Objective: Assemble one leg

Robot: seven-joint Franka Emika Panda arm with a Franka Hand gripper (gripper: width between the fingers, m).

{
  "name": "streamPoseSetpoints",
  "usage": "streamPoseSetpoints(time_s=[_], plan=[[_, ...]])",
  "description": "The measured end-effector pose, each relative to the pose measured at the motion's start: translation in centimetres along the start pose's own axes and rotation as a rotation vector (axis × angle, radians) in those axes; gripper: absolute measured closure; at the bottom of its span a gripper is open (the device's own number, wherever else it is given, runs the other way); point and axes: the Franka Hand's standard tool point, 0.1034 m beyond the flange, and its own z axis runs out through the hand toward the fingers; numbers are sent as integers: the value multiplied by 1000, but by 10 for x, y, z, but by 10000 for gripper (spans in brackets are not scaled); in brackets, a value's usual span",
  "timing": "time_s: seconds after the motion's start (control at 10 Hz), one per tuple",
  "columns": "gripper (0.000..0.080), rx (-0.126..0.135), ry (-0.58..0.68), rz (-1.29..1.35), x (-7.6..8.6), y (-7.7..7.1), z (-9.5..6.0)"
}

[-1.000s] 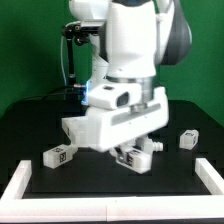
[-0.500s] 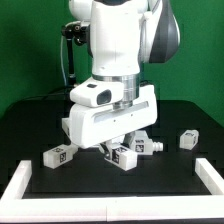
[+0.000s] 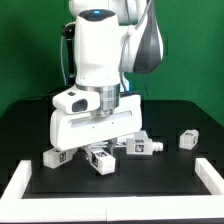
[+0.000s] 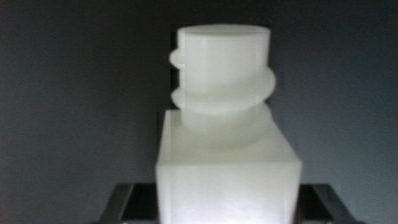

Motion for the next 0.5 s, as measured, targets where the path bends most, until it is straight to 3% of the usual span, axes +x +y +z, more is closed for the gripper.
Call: streamPoseSetpoints(time_s=[0.2, 0.5], plan=[[515, -3, 2, -21, 0, 12, 3], [515, -12, 9, -64, -13, 34, 8]])
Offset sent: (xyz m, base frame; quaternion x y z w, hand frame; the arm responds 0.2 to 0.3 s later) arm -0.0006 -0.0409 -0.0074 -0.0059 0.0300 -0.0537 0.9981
